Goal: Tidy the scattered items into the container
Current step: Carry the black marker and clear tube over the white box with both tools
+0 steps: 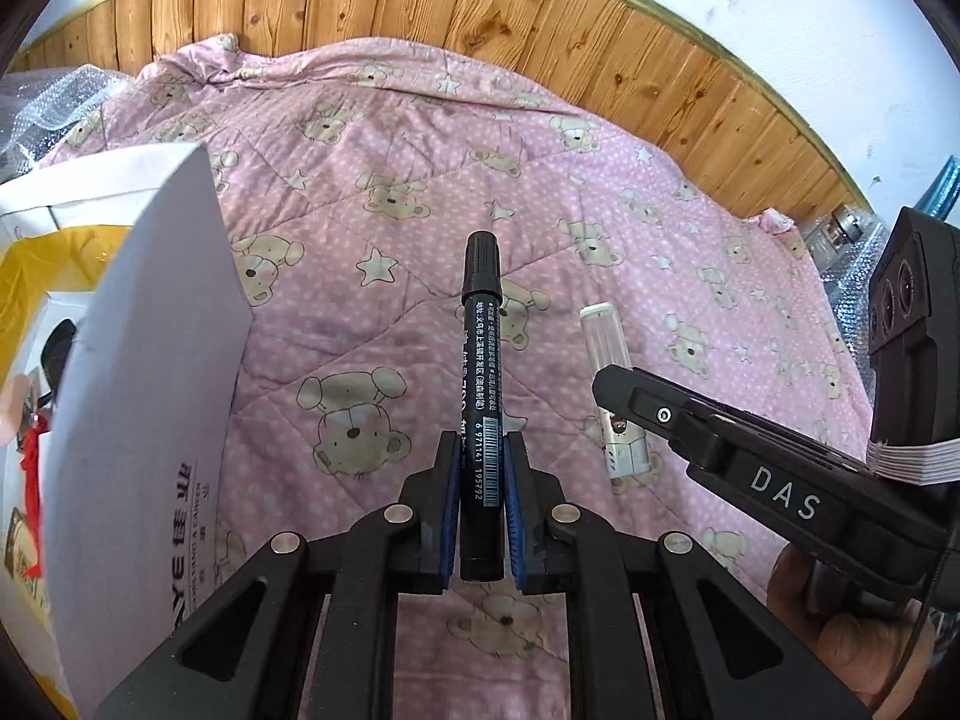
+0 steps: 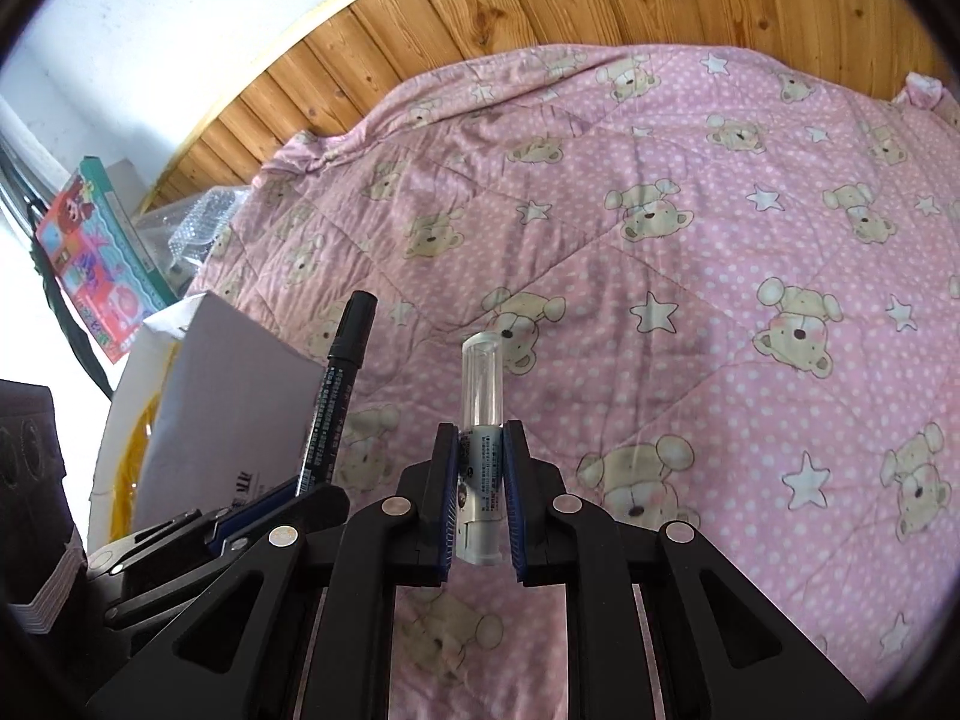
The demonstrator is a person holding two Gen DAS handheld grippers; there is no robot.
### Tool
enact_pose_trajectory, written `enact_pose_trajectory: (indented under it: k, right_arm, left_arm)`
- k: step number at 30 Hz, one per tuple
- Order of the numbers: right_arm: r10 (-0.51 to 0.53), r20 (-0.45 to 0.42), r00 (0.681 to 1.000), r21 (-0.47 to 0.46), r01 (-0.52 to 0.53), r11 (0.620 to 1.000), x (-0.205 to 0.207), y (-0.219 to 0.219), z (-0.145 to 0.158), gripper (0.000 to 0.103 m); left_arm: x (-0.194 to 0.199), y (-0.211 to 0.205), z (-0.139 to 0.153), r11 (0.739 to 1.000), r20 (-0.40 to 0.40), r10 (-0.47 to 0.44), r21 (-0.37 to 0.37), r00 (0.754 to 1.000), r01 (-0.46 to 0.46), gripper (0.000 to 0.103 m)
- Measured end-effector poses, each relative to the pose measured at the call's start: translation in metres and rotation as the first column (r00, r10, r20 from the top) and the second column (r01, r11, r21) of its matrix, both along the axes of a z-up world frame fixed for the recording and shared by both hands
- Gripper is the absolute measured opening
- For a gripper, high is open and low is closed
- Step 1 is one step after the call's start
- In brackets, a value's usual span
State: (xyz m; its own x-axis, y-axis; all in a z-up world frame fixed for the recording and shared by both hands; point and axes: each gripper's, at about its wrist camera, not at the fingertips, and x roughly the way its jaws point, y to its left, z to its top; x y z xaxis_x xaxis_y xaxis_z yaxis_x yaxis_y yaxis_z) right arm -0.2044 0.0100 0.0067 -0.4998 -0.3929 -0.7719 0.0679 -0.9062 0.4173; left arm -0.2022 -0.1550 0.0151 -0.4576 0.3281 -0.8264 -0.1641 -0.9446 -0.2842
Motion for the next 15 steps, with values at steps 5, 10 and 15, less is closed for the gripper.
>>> enact_pose_trajectory:
  k: [5, 10, 15]
  right_arm:
    - [0.002, -0.019, 1.000, -0.009, -0.002, 1.000, 0.024, -0.002, 0.015, 0.015]
    - [0.003, -0.043, 0.999, -0.017, -0.004, 1.000, 0.051, -0.005, 0.031, 0.015]
    - [0.011, -0.077, 0.997, -0.018, -0.012, 1.000, 0.078, -0.012, 0.049, 0.015]
  left_arm:
    - [0.023, -0.001, 0.019, 1.000, -0.032, -0.011, -0.003, 0.999, 0.011, 0.014]
    - [0.048, -0.008, 0.037, 1.000, -0.069, -0.018, 0.002, 0.997, 0.018, 0.014]
    - [0.074, -0.014, 0.056, 1.000, -0.110, -0.025, 0.006, 0.994, 0.026, 0.014]
